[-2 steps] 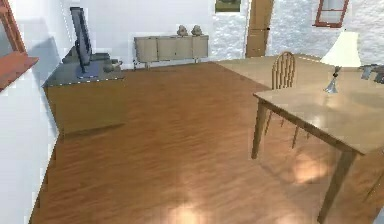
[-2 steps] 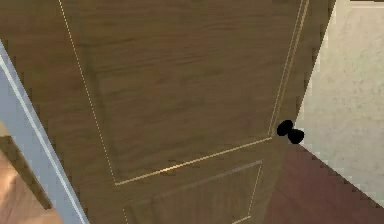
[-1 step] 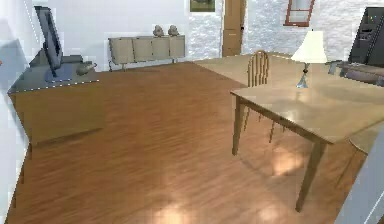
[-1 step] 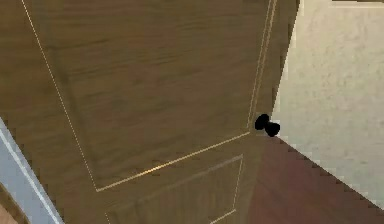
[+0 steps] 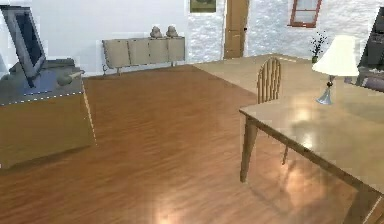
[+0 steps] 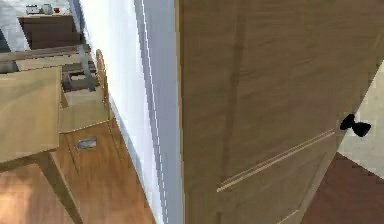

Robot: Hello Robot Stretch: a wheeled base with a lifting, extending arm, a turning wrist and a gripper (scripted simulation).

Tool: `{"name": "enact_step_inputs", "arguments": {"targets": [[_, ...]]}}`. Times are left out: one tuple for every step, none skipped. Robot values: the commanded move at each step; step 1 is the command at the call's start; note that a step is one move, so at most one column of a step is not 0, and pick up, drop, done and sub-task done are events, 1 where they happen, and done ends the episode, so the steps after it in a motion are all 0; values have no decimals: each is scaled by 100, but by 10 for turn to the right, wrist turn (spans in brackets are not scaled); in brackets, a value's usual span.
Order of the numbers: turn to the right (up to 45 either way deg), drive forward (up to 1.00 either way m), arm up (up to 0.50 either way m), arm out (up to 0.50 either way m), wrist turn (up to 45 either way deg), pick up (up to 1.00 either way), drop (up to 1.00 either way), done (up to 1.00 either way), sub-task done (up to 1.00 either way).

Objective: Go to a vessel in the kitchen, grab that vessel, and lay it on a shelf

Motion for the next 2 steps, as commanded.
{"name": "enact_step_inputs", "arguments": {"targets": [[0, 100, 0, 0, 0, 0, 0, 0, 0], [0, 50, 0, 0, 0, 0, 0, 0, 0]]}}
